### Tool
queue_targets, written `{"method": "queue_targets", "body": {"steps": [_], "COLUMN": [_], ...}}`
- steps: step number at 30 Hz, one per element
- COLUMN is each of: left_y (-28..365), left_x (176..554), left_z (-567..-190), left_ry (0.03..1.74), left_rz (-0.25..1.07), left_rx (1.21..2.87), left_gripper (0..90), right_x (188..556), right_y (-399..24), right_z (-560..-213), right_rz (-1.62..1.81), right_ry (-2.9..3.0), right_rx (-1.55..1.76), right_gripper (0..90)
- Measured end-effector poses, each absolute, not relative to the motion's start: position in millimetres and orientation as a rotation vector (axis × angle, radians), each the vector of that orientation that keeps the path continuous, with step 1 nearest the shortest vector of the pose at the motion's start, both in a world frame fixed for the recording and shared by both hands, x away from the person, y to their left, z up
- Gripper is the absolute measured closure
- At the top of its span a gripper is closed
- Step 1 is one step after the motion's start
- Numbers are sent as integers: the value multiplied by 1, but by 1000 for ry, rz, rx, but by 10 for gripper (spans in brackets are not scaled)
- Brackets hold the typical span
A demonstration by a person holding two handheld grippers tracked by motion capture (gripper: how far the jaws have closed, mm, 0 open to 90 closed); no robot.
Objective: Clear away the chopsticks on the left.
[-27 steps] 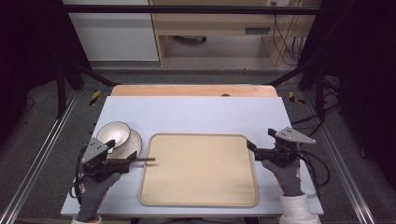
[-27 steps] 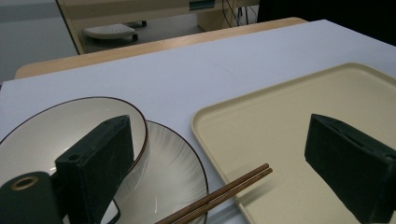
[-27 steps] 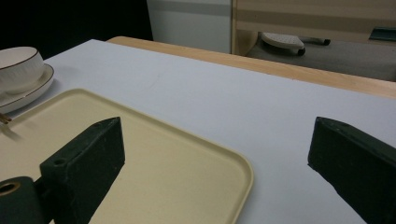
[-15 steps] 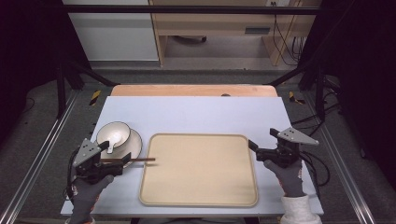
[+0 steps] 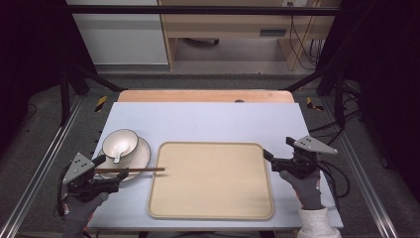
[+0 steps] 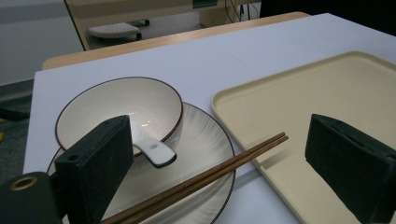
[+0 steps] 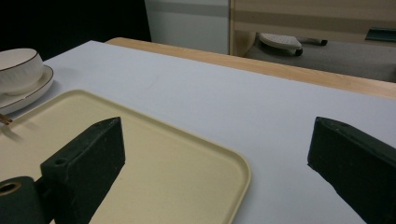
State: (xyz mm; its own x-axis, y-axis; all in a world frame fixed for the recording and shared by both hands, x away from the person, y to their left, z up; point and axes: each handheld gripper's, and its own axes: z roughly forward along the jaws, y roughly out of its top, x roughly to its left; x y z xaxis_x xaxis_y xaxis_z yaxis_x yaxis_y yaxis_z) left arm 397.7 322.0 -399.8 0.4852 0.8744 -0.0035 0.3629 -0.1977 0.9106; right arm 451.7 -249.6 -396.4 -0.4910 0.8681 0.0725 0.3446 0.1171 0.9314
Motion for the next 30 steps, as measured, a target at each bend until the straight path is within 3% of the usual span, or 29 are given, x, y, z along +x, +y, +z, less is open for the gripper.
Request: {"method": "queue_targets", "body": {"steps": [17, 30], "left_y": [349, 341], "left_x": [390, 406], "left_z": [-413, -433], "left_ry": [1096, 1136], "left_rz": [659, 695], "left_rx": [1827, 1973], "left_gripper": [83, 197], "right_x": [452, 454], "right_y": [-248, -246], "right_z": [-397, -400], "right_rz": [1352, 1330], "right_ry": [1913, 1933], "right_rx": [1181, 1182], "right_gripper": [42, 42]}}
